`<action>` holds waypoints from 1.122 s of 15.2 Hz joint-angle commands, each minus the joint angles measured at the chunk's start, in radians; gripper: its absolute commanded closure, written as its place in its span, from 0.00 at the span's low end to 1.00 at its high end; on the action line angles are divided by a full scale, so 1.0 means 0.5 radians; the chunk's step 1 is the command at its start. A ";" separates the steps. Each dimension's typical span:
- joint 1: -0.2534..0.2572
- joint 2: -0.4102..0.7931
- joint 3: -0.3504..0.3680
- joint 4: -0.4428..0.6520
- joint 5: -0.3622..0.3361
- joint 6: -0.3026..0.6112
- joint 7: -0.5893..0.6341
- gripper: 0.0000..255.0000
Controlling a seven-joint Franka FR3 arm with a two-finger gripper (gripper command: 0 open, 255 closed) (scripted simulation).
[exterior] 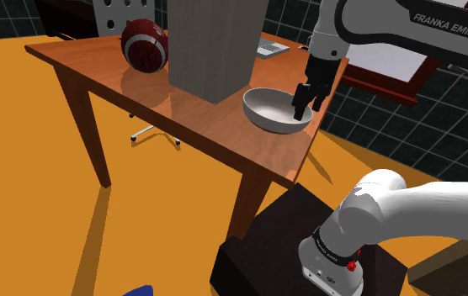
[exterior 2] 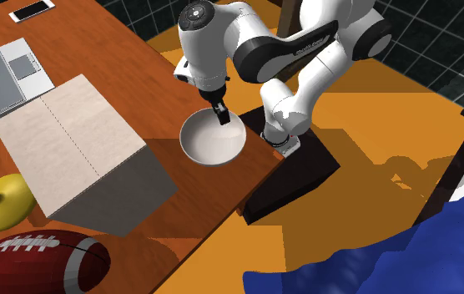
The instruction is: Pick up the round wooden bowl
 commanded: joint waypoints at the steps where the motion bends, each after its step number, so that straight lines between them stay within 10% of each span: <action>1: 0.000 0.000 0.000 0.000 0.000 0.000 0.000 0.00; 8: -0.023 0.377 -0.123 0.636 0.138 -0.175 -0.001 0.00; 17: -0.028 0.295 -0.125 0.366 0.132 0.014 -0.004 0.00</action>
